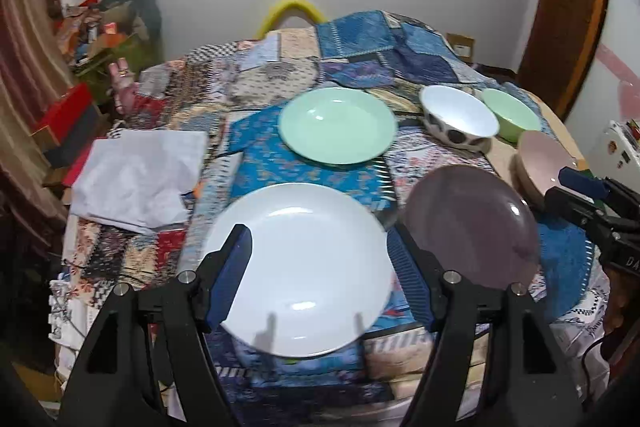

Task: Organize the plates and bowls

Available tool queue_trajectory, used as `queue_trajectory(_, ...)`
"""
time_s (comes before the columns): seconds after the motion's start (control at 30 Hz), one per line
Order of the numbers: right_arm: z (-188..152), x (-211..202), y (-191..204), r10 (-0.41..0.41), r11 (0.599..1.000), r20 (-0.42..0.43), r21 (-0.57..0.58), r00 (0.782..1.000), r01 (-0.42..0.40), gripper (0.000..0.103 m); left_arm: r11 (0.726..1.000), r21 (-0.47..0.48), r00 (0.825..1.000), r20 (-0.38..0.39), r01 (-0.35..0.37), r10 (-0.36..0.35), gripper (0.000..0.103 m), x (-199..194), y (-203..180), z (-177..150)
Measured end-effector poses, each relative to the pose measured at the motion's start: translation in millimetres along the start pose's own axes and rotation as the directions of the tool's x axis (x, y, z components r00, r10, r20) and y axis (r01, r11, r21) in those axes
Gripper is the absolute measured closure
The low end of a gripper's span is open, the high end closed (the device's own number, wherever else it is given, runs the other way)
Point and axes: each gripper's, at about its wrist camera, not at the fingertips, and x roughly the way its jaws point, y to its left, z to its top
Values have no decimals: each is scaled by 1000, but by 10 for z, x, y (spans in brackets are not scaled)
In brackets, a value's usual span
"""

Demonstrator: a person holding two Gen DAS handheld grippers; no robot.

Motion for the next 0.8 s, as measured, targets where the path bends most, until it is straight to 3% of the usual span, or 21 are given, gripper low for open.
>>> queue_trajectory(0.17, 82, 166, 209, 42, 998, -13, -40, 999, -43, 34, 998, -47, 999, -14, -30, 29, 32, 0, 297, -51)
queue_trajectory(0.23, 95, 243, 282, 56, 997, -25, -52, 998, -57, 34, 997, -70, 999, -20, -39, 37, 23, 28, 408, -82)
queue_trajectory(0.53, 118, 782, 583, 76, 989, -123, -114, 990, -90, 34, 981, -186, 993, -110, -62, 42, 23, 388, 929, -293)
queue_trajectory(0.8, 77, 1226, 702, 69, 984, -216, -148, 974, -103, 34, 977, -210, 983, -186, -48, 8, 23, 746, 1100, -470)
